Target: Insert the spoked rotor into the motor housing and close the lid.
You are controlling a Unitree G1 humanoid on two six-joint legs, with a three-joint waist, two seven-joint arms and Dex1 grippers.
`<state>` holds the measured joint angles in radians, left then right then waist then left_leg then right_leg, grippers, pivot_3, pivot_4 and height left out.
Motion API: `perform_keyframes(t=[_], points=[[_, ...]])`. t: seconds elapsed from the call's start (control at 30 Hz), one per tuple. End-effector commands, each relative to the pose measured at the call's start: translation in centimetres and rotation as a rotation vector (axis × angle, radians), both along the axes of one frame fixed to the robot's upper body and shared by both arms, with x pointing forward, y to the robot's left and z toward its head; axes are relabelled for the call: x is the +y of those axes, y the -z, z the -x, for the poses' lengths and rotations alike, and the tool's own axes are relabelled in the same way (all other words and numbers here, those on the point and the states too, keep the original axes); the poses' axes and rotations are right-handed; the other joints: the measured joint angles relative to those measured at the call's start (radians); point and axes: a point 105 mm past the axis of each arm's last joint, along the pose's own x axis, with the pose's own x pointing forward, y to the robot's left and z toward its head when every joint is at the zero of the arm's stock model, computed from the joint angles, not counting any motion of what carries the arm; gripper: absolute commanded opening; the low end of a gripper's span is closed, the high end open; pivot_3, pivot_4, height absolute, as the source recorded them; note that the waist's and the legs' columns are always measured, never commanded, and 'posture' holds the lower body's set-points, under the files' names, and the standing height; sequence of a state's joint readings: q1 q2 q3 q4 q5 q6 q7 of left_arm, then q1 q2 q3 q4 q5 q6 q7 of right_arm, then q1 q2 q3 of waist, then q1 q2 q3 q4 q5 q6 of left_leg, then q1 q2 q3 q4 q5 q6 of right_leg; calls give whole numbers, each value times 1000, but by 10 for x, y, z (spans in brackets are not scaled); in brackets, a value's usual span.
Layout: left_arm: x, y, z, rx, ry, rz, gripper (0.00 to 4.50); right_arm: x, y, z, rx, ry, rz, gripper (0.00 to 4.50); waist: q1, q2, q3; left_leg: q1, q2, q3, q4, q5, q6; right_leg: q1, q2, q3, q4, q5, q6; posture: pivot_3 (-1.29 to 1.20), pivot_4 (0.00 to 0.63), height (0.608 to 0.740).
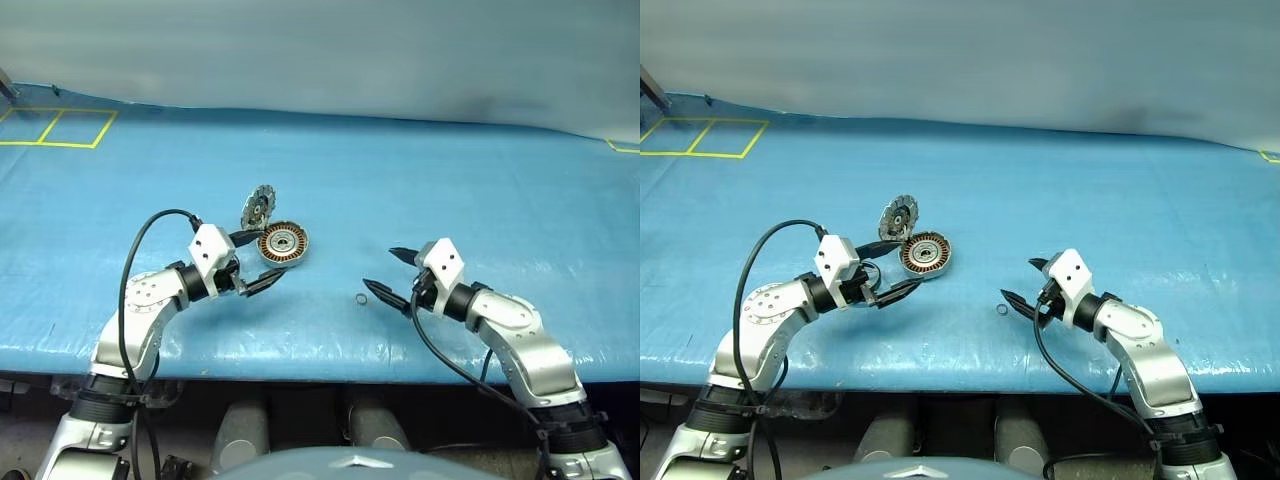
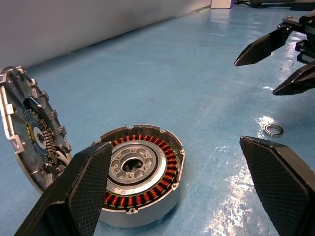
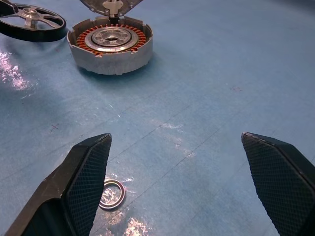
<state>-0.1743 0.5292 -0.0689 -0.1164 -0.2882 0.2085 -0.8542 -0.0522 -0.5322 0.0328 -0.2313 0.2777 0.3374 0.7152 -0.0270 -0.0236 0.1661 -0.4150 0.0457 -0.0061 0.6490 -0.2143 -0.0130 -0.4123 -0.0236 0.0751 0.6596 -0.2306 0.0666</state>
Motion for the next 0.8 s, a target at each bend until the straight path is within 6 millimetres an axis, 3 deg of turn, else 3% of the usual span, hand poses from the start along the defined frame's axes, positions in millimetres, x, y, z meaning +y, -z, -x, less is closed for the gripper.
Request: perform_keyframes(t=[0.03, 0.13, 0.33, 0.47, 0.57, 0.67, 0.8], points=[[-13, -16, -2, -59, 66, -92, 4500, 3, -9, -4, -40, -17, 0, 4450, 1, 0, 0, 0, 0, 0, 0, 0, 0, 0, 0, 0, 0, 0, 0, 0, 150, 740], [-29, -32, -1, -122, 162, -155, 4500, 5, -9, -6, -38, -28, 0, 4450, 2, 0, 0, 0, 0, 0, 1, 0, 0, 1, 0, 0, 0, 0, 0, 0, 150, 740], [-54, -53, -6, -257, 379, -489, 4500, 9, -9, -11, -30, -62, 10, 4450, 3, -1, 0, -1, 0, -1, 0, 0, 0, 1, 1, 0, 0, 0, 0, 0, 150, 740], [-75, -67, -18, -409, 524, -829, 4500, 13, -10, -13, -22, -103, 33, 4450, 3, -1, 1, -1, -1, -1, 1, 0, 0, 0, 2, 1, -1, 0, 1, 0, 150, 740], [-85, -78, -26, -494, 596, -988, 4500, 10, -11, -13, -17, -114, 58, 4450, 2, -1, 1, -2, -1, -1, 1, 0, 0, 0, 2, 1, -1, 0, 1, 0, 150, 740], [-89, -85, -36, -570, 638, -1137, 4500, 6, -13, -12, -12, -121, 86, 4450, 1, -1, 1, -2, -1, -1, 0, 0, 1, -1, 2, 1, -1, 0, 1, 0, 150, 740], [-81, -78, -43, -560, 704, -1300, 4500, -5, -16, -7, 5, -117, 130, 4450, -2, 0, 2, -2, -1, -1, 0, -1, 1, -1, 2, 1, -1, 0, 1, 0, 150, 740]])
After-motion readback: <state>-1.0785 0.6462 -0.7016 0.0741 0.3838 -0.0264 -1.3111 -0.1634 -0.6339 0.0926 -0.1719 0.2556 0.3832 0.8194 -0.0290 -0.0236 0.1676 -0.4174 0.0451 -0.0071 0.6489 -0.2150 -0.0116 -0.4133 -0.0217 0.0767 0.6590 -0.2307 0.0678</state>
